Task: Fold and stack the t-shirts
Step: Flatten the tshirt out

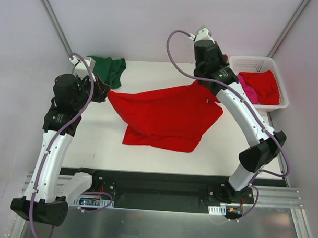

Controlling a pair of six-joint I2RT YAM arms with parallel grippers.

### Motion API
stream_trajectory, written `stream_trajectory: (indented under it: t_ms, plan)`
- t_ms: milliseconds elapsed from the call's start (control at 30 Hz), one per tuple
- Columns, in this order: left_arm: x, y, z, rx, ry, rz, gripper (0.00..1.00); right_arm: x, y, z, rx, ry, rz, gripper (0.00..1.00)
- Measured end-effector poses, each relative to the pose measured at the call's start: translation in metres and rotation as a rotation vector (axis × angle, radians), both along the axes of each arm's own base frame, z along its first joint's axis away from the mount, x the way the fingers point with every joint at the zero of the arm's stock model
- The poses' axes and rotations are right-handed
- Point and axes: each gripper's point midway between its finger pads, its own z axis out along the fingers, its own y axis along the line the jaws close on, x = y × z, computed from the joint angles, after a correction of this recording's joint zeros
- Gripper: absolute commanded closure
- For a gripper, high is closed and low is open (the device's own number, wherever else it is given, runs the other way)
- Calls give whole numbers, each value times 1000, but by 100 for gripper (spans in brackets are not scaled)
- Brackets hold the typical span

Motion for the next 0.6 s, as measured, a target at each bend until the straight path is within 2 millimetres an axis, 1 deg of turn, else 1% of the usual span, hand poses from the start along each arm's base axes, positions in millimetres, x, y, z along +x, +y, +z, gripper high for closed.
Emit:
stream_trajectory:
  t_ms: [67, 133, 267, 400, 500, 567, 600]
  plan:
    - [1, 0, -5, 4, 11, -1, 100, -3, 11, -24, 41, 62, 46, 99]
    - [3, 0, -11, 6, 27, -1, 100, -11, 22, -44, 96, 120, 95, 99]
    - [9, -1, -31, 12, 82, -1, 100, -38, 42, -79, 225, 245, 193, 99]
    - [18, -3, -60, 18, 170, -8, 100, -72, 51, -120, 353, 382, 250, 99]
    - [22, -6, -81, 14, 238, -20, 100, -94, 59, -161, 440, 492, 262, 99]
    - [23, -8, -92, 11, 276, -24, 100, -106, 67, -193, 488, 579, 261, 99]
    - [23, -8, -96, 8, 289, -24, 100, -111, 70, -205, 506, 616, 260, 99]
